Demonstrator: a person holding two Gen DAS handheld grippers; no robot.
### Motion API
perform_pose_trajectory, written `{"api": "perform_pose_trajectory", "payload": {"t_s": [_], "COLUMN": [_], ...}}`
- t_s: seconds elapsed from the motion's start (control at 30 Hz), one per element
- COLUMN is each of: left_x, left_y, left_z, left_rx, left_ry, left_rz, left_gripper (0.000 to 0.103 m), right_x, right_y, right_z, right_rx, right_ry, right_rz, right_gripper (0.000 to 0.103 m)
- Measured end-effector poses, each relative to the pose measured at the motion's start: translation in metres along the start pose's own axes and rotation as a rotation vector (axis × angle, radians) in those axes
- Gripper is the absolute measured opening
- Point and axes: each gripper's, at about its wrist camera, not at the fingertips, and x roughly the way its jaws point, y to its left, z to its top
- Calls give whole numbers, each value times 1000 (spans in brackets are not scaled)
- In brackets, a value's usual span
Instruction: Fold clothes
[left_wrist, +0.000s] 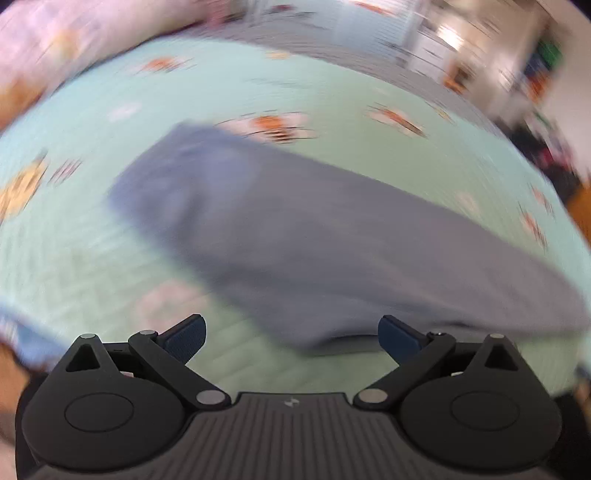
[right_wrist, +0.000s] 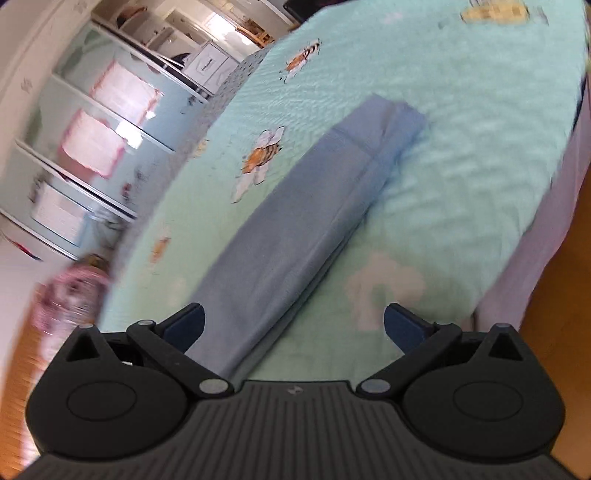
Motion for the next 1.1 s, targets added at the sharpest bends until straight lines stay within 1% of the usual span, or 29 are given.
{"api": "perform_pose_trajectory", "payload": {"t_s": [0.03, 0.1, 0.13, 0.17, 0.3, 0.37, 0.43, 0.5, 0.53, 0.63, 0.73, 0.8, 0.93, 1.0, 1.07, 1.1], "left_x": [-1, 2, 3, 4, 13, 19, 21, 25, 25, 30, 46, 49, 52, 54, 57, 58], "left_y": [16, 45, 60, 67, 75, 78, 76, 70, 67, 59, 56, 58, 66, 68, 69, 68], "left_z": [-1, 0, 1, 3, 15, 20, 28, 37, 40, 49, 54, 55, 57, 59, 62, 64], "left_rx": [-77, -232, -309, -341, -413, -468, -501, -490, -492, -509, -532, -566, -608, -611, -613, -605], "left_ry": [13, 36, 48, 45, 51, 51, 49, 42, 46, 49, 99, 84, 63, 45, 27, 21], "left_rz": [-3, 1, 4, -2, -19, -17, 4, 26, 23, -95, -77, -80, -115, -117, -119, -118], "left_gripper": [102, 101, 101, 101, 103, 103, 103, 103, 103, 103, 103, 103, 103, 103, 103, 103], "right_x": [5, 13, 17, 20, 29, 33, 36, 38, 39, 40, 46, 50, 53, 54, 55, 56], "right_y": [-6, -14, -15, -16, -23, -26, -30, -30, -30, -22, -14, -11, -12, -14, -15, -17], "right_z": [2, 1, 3, 5, 13, 16, 19, 21, 21, 24, 26, 25, 26, 26, 24, 24], "right_rx": [51, 138, 162, 183, 281, 331, 377, 411, 427, 422, 402, 404, 405, 385, 365, 358], "right_ry": [27, 45, 40, 34, 39, 32, 16, 4, -2, -4, 2, -4, -31, -48, -61, -61], "right_rz": [44, 84, 92, 98, 121, 132, 144, 137, 133, 134, 121, 114, 126, 123, 112, 104], "right_gripper": [103, 103, 103, 103, 103, 103, 103, 103, 103, 103, 103, 103, 102, 95, 82, 78]}}
